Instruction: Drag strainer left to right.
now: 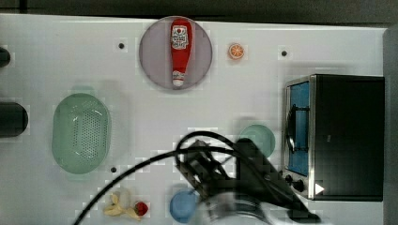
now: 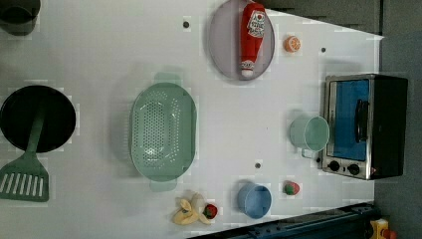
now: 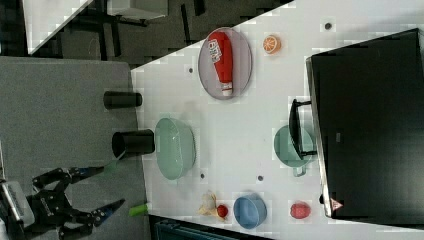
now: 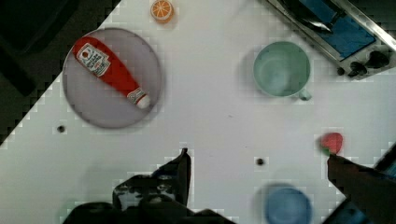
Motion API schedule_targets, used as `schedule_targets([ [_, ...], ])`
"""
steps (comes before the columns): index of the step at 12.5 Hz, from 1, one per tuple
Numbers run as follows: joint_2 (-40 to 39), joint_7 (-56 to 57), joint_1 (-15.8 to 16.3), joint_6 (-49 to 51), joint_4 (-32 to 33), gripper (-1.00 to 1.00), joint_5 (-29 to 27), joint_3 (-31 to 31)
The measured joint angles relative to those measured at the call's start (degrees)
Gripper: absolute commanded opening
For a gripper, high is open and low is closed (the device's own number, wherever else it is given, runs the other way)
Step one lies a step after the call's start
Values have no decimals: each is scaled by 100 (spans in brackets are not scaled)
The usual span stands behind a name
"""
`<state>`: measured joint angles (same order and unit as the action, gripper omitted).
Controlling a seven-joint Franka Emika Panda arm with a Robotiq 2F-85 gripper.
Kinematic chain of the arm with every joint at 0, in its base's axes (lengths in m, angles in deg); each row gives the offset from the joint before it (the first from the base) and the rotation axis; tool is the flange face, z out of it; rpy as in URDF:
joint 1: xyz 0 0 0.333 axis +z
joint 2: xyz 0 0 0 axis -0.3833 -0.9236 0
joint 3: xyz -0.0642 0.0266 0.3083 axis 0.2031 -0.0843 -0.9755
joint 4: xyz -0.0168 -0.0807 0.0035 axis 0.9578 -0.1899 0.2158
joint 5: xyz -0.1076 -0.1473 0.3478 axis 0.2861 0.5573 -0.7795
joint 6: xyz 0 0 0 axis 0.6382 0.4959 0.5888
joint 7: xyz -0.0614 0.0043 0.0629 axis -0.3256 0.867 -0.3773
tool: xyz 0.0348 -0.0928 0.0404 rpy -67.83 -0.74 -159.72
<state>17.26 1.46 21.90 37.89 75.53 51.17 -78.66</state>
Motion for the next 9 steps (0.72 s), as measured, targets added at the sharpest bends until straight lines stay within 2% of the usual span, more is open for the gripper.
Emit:
schedule_targets([
  [3, -634, -459, 121, -448, 78, 100, 58, -658],
  [7, -1953, -2050, 257, -771, 347, 100, -97, -2096],
  [9, -2603, -3001, 399, -1189, 358, 100, 54, -2690],
])
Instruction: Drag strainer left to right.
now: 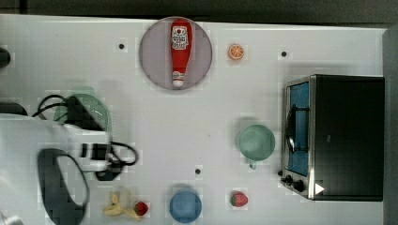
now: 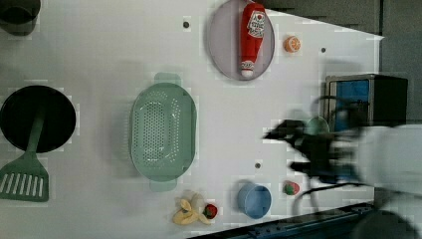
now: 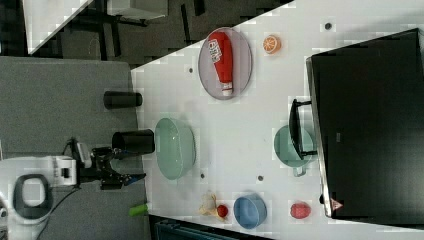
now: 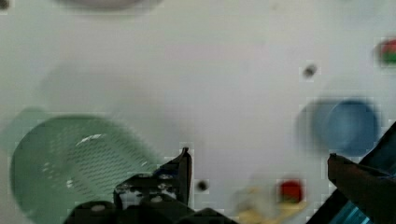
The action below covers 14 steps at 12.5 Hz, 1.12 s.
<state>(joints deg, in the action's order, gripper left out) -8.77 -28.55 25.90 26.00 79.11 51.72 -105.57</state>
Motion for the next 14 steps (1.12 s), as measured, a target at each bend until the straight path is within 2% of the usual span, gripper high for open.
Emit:
schedule_targets([
  [3, -760, -1382, 112, -992, 235, 100, -142, -533],
  [7, -1623, -2845, 196, -2592, 403, 100, -92, -706],
  [9, -2120, -3377, 186, -3325, 492, 100, 21, -648],
  [14, -2900, -3914, 272, -4080, 727, 100, 243, -49],
])
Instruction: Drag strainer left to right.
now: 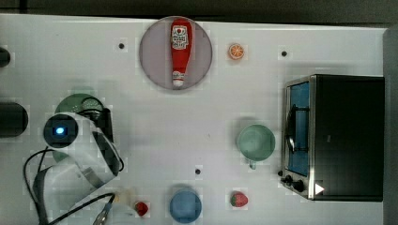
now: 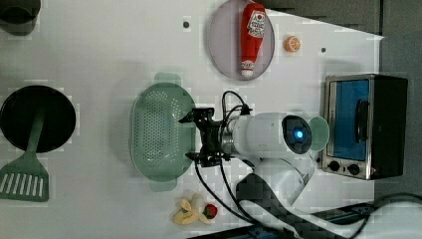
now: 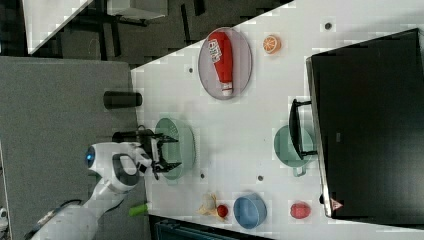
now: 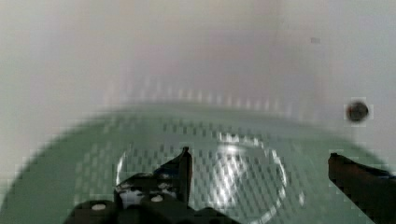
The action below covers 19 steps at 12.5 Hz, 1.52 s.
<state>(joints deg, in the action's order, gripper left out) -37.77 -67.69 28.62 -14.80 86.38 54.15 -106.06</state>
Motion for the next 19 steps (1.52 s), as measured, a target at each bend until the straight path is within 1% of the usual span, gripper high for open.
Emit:
schedule_targets([
  [1, -131, -62, 8, -129, 0, 100, 56, 109],
  [2, -260, -101, 91, -285, -45, 100, 117, 270],
  [3, -329, -162, 273, -353, -56, 100, 157, 529],
  [5, -431, -173, 540, -358, -134, 100, 16, 884],
  [8, -403, -218, 651, -453, 0, 100, -4, 1058],
  [12, -327, -224, 654, -408, 280, 100, 220, 1088],
  [15, -249, -190, 526, -403, 470, 100, 134, 1175],
  [17, -180, -140, 547, -436, 481, 100, 163, 1404],
  [19, 74, -84, 391, -453, 660, 100, 90, 1515],
])
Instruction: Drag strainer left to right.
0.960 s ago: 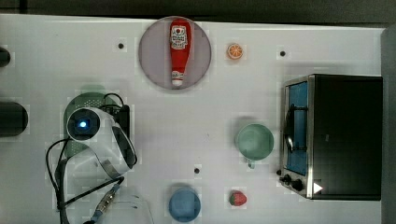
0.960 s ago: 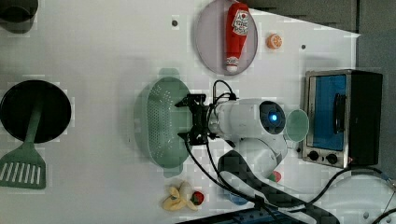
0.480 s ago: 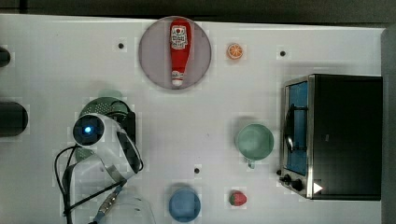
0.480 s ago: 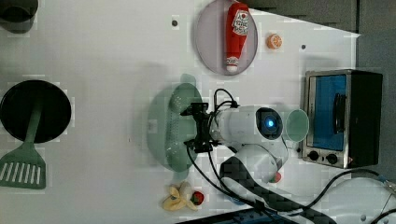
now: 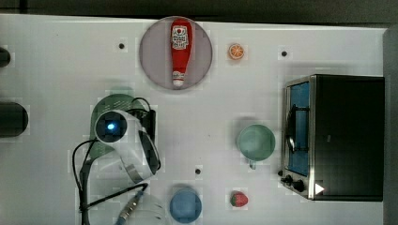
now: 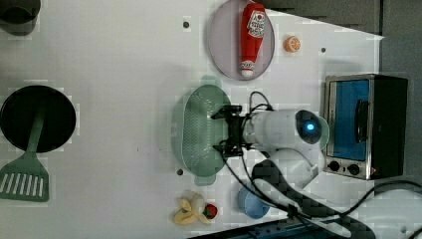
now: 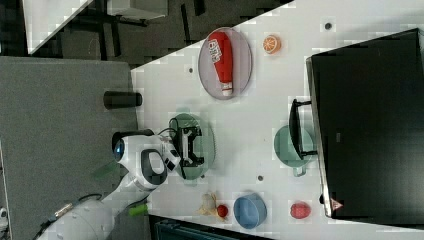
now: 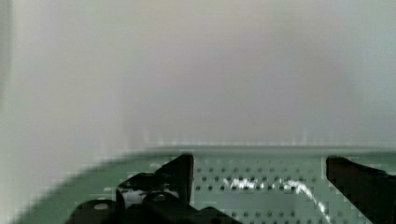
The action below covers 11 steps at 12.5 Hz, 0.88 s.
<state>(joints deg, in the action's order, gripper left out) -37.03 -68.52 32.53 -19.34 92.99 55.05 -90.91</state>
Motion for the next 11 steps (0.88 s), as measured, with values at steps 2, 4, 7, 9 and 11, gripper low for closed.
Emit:
schedule_targets([
  [2, 208, 252, -127, -95, 134, 100, -16, 159],
  [4, 206, 498, -322, -151, 157, 100, 106, 283],
  [7, 180, 1035, -410, 56, 134, 100, 67, 723],
  [9, 165, 1270, -607, -56, 179, 100, -29, 899],
  [11, 183, 1544, -686, -101, 269, 100, -77, 1056],
])
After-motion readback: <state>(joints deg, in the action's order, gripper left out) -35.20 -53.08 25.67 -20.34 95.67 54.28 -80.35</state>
